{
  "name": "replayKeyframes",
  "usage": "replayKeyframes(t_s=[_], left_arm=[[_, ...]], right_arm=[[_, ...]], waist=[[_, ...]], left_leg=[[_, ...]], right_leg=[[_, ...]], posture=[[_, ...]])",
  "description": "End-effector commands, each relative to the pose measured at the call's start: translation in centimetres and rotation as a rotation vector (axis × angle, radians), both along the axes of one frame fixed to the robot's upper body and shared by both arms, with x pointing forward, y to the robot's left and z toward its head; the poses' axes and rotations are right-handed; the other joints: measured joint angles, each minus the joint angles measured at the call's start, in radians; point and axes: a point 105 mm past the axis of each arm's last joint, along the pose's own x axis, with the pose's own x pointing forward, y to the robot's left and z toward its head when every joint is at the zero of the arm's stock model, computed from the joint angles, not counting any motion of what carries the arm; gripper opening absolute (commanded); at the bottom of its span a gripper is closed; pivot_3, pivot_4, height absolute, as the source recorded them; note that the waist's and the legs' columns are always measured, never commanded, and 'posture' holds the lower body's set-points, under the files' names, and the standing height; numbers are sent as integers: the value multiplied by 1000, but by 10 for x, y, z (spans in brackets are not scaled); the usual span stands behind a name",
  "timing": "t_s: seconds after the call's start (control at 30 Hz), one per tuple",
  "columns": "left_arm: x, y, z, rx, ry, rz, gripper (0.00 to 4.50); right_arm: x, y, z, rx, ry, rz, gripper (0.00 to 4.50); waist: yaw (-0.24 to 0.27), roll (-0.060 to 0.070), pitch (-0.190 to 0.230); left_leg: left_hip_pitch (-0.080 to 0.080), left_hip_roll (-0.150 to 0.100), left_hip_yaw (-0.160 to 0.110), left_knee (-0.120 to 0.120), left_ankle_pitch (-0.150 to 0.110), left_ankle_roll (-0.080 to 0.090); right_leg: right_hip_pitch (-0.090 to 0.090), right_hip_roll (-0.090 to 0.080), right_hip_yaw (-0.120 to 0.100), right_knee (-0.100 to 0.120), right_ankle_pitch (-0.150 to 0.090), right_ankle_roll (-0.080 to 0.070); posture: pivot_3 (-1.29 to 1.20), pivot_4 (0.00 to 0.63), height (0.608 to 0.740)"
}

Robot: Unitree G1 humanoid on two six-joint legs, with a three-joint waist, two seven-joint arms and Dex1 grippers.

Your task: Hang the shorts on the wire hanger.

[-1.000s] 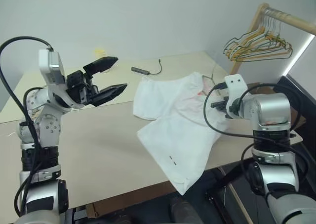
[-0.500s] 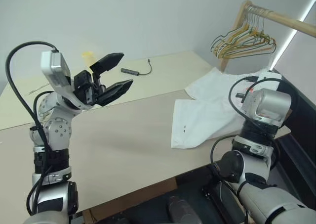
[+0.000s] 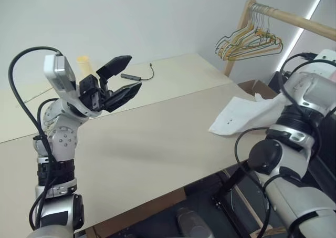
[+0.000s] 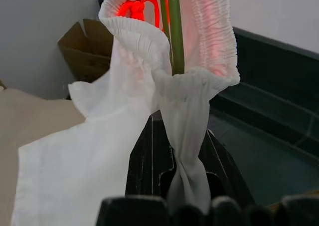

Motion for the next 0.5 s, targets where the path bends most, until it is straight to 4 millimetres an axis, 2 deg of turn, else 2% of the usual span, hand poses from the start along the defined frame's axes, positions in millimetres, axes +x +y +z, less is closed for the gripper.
replayKeyframes(t_s=[0.03, 0.2, 0.23, 0.37, 0.5], left_arm=[[-6, 0, 6, 18, -37, 7, 4500], [-7, 0, 5, 26, -34, 7, 4500], [-8, 0, 5, 28, -34, 6, 4500], [-7, 0, 5, 35, -32, 1, 4500], [-6, -2, 4, 46, -31, -11, 4500]], right_arm=[[0, -13, 24, 51, -113, -35, 1], [-1, -26, 25, 109, -130, -61, 1], [-1, -27, 26, 113, -132, -64, 1], [-2, -35, 27, 145, -139, -77, 1], [3, -34, 17, 292, -138, -36, 1]], waist=[[-1, 0, 0], [-3, 1, 1], [-5, 1, 1], [-7, 1, 1], [-8, 1, 1]], left_leg=[[1, 0, 1, -1, 0, 0], [12, 0, 4, -11, 0, 0], [15, 0, 5, -15, 0, 1], [17, 0, 8, -17, -2, 4], [18, 0, 11, -17, -2, 5]], right_leg=[[0, 0, 1, 0, 0, 0], [14, 0, 4, -9, -1, 2], [19, 1, 5, -15, -4, 7], [21, 1, 6, -18, -4, 8], [21, 0, 9, -19, -2, 5]], posture=[[-280, 0, 740], [-286, 0, 740], [-288, 0, 740], [-297, 0, 740], [-308, 0, 740]])
